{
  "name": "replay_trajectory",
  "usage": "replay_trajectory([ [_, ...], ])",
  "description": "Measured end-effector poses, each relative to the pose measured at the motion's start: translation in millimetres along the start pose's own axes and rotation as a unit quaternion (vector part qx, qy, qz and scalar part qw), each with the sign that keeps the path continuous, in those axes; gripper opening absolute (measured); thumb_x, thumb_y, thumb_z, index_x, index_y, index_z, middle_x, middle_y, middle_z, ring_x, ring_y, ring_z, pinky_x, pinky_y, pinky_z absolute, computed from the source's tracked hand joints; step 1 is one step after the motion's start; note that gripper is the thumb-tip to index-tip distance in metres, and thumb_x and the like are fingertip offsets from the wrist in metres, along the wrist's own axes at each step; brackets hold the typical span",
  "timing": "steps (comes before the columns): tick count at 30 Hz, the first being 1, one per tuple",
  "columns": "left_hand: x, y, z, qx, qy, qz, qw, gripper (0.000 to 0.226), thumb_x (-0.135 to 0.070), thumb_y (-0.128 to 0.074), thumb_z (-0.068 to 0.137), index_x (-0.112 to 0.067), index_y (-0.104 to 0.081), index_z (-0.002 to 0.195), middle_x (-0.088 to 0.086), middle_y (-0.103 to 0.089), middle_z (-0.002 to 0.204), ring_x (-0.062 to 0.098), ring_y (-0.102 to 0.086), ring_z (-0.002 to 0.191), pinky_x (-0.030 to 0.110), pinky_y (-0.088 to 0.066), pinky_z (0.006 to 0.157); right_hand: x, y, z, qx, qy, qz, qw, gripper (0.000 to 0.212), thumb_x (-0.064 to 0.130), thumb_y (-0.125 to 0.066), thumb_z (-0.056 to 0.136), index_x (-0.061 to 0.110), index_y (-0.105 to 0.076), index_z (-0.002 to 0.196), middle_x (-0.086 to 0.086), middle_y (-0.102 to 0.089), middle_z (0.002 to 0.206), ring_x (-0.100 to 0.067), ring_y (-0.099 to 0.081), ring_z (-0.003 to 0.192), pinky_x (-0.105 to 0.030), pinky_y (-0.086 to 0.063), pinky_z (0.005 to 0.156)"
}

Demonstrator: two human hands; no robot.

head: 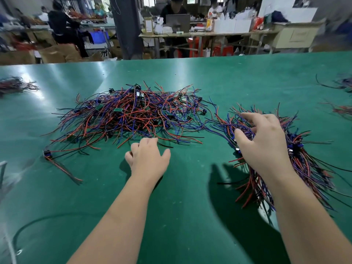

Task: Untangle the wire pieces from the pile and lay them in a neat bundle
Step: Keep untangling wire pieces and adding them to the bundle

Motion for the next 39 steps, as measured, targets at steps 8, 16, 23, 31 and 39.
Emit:
replay_trajectory([
  [8,0.8,-5.2,0.2,0.018,-0.013,0.045,0.999,0.050,-0.056,-0.037,0.093,-0.039,-0.040,0.139,0.001,-0.031,0.149,0.025,-0.023,0.134,0.047,-0.015,0.108,5.8,-2.4,-2.9,0.015,0.020,0.014,1.000,0.037,0.014,-0.062,0.086,0.013,-0.060,0.123,-0.002,-0.053,0.104,-0.010,-0.045,0.091,-0.014,-0.029,0.081],
  [16,-1.0,12.0,4.2,0.035,0.106,-0.386,0.916,0.022,-0.032,-0.060,0.087,-0.018,-0.070,0.101,-0.004,-0.063,0.092,0.020,-0.055,0.091,0.031,-0.039,0.080,9.6,-5.9,-4.8,0.028,0.004,0.057,0.998,0.032,0.014,-0.062,0.085,0.017,-0.064,0.117,0.000,-0.061,0.094,-0.015,-0.054,0.081,-0.023,-0.041,0.077],
  [23,-34.9,53.7,-25.0,0.140,-0.081,-0.716,0.679,0.010,-0.012,-0.072,0.076,-0.016,-0.078,0.068,-0.003,-0.073,0.075,0.004,-0.065,0.073,0.016,-0.050,0.070,11.6,-20.2,-8.0,0.139,-0.185,0.356,0.905,0.017,0.011,-0.053,0.094,0.006,-0.068,0.099,-0.003,-0.070,0.073,-0.012,-0.063,0.059,-0.020,-0.046,0.057],
  [31,-60.6,48.4,-68.3,0.290,-0.286,-0.449,0.796,0.015,-0.025,-0.069,0.065,-0.010,-0.074,0.062,0.020,-0.067,0.073,0.031,-0.057,0.069,0.048,-0.047,0.070,28.9,-31.7,-26.5,0.369,-0.207,0.503,0.753,0.038,0.024,-0.070,0.065,0.005,-0.069,0.097,-0.010,-0.069,0.081,-0.018,-0.059,0.066,-0.024,-0.047,0.058],
  [39,-59.8,45.4,-69.8,0.307,-0.273,-0.368,0.834,0.026,-0.021,-0.057,0.070,-0.025,-0.065,0.046,0.029,-0.063,0.064,0.045,-0.056,0.062,0.053,-0.046,0.062,29.3,-35.2,-28.8,0.357,-0.220,0.488,0.766,0.037,0.012,-0.073,0.051,0.007,-0.066,0.087,-0.001,-0.070,0.069,-0.008,-0.057,0.056,-0.016,-0.040,0.050],
])
Point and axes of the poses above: each hand's wrist, its own z-axis towards the middle knuckle, its own y-axis out of the back of the hand, x = y × z, the point moved 2 cm from there along z, towards the middle knuckle
